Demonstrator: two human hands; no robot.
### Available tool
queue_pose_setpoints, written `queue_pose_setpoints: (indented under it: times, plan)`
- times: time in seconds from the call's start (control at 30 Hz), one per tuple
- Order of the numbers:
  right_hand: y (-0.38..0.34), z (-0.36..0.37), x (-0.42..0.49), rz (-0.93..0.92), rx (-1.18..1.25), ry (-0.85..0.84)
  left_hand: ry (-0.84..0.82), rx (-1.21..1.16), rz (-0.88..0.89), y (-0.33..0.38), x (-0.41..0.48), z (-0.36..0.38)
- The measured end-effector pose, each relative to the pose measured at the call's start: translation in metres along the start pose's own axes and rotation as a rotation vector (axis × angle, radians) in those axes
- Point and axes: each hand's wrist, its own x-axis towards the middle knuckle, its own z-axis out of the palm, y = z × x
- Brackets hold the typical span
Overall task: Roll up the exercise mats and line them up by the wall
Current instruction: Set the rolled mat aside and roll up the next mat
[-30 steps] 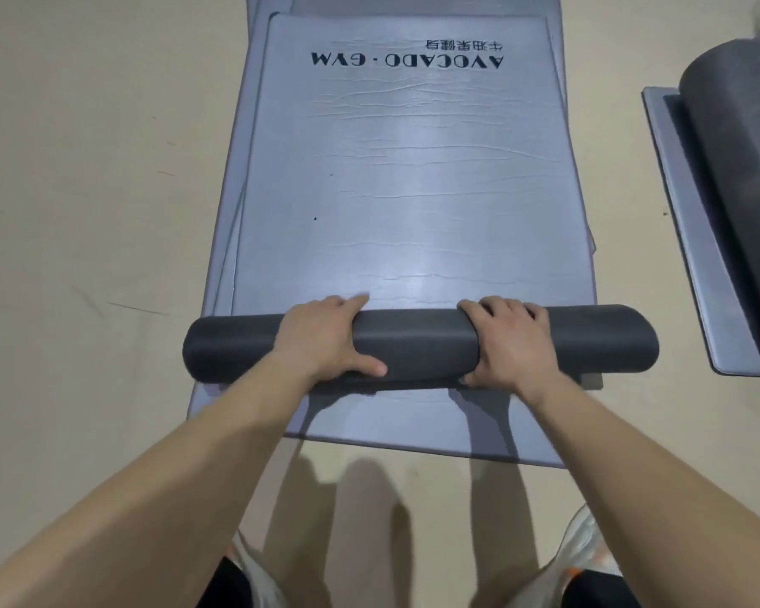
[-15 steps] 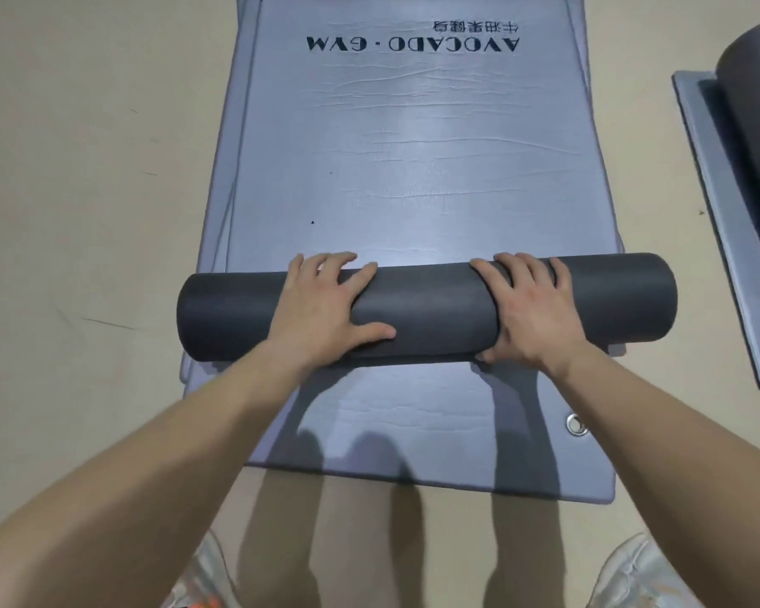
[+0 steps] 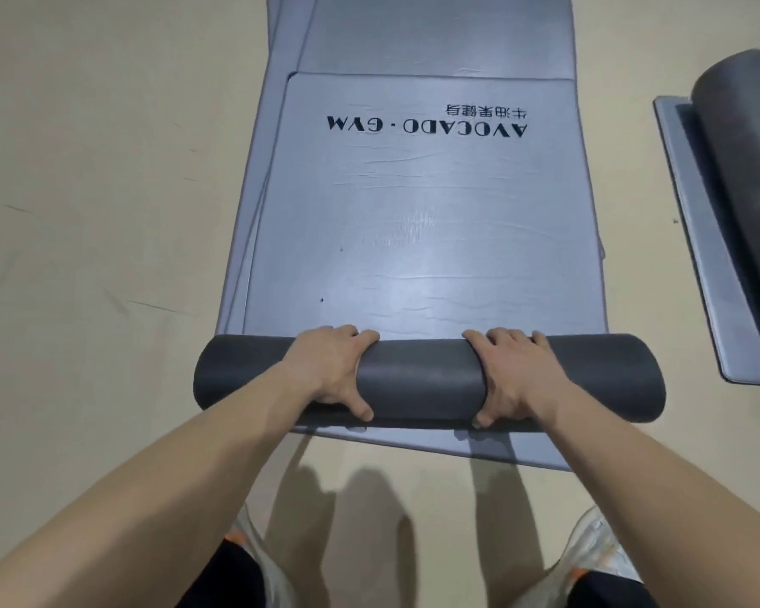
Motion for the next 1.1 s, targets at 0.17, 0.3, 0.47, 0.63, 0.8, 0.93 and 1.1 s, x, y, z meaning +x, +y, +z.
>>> queue_pose_setpoints:
  times: [0.17, 0.3, 0.47, 0.63, 0.8, 0.93, 1.1]
  plan:
    - [-0.022, 0.027, -0.013, 0.088, 0.037, 0.206, -0.177, -0.123, -0.011, -0.009, 0.018, -0.022]
    - [-0.006, -0.002, 0.011, 0.037, 0.118, 0.09, 0.116, -0.087, -0.083, -0.006, 0.002, -0.009]
    - [0.003, -0.044, 0.034, -0.014, 0.16, -0.056, 0.319, 0.052, -0.141, 0.006, -0.006, 0.015]
    - [-0.003, -0.005, 0.019, 0.032, -0.032, 0.382, 0.21, -0.038, -0.033, -0.02, 0.03, -0.029]
    - [0.008, -0.024, 0.052, 0.036, -0.04, 0.355, 0.442, -0.039, -0.082, -0.029, 0.032, -0.017]
    - [0.02, -0.054, 0.08, -0.03, -0.016, 0.169, 0.629, 0.094, -0.117, -0.026, 0.033, 0.016]
    - [0.025, -0.077, 0.093, -0.044, 0.081, 0.04, 0.505, 0.136, -0.131, -0.033, 0.053, -0.018]
